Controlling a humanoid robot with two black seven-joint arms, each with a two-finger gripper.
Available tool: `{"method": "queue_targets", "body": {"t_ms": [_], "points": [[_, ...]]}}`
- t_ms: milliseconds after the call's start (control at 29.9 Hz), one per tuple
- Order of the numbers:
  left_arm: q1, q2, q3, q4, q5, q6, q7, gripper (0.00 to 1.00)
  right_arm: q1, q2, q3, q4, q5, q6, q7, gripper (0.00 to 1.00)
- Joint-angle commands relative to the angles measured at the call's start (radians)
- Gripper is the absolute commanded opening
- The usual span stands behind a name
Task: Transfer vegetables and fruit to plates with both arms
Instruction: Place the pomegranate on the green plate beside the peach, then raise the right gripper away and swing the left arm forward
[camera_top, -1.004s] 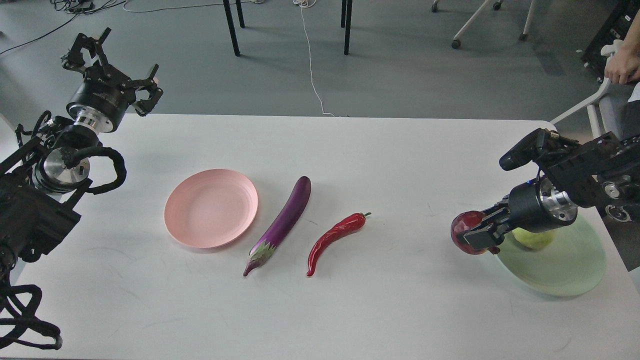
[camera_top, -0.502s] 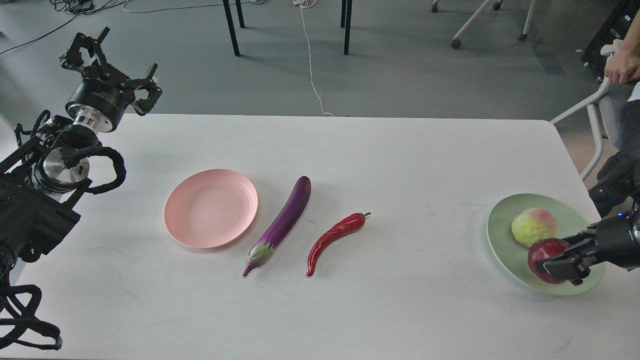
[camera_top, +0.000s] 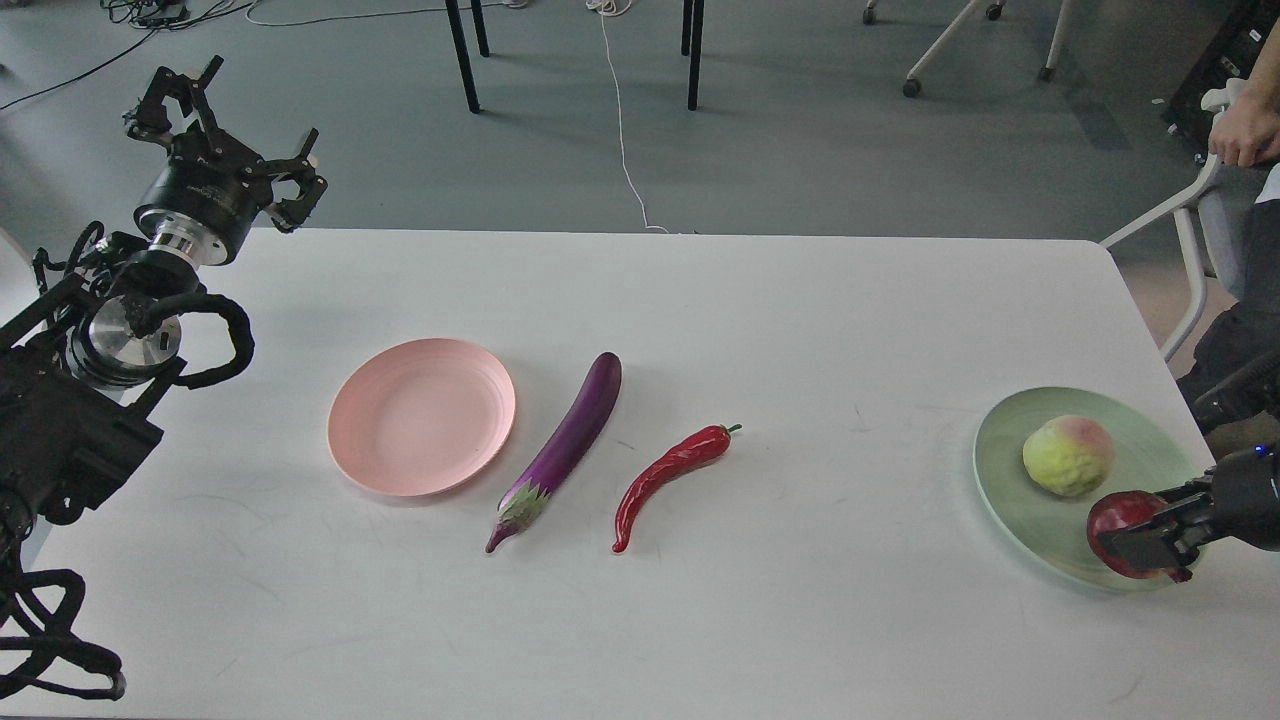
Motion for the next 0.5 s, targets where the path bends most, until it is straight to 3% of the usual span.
{"method": "queue_targets", "body": {"t_ms": [0,335,468], "points": [[-0.001,-0.004,0.0,0.0,0.0,0.001,0.0,0.98,0.011,-0.004,0.023,0.01,0.003,-0.001,0.001,0.94],[0.0,0.004,0.002,0.0,0.002,0.004,0.005,0.98,0.014,-0.02,0.102,0.035,0.011,-0.001,0.001,0.95],[-0.001,0.005,0.002,0.0,0.003,0.006,0.008,0.98,0.011,-0.02,0.233,0.056,0.027,0.0,0.001,0.96]]}}
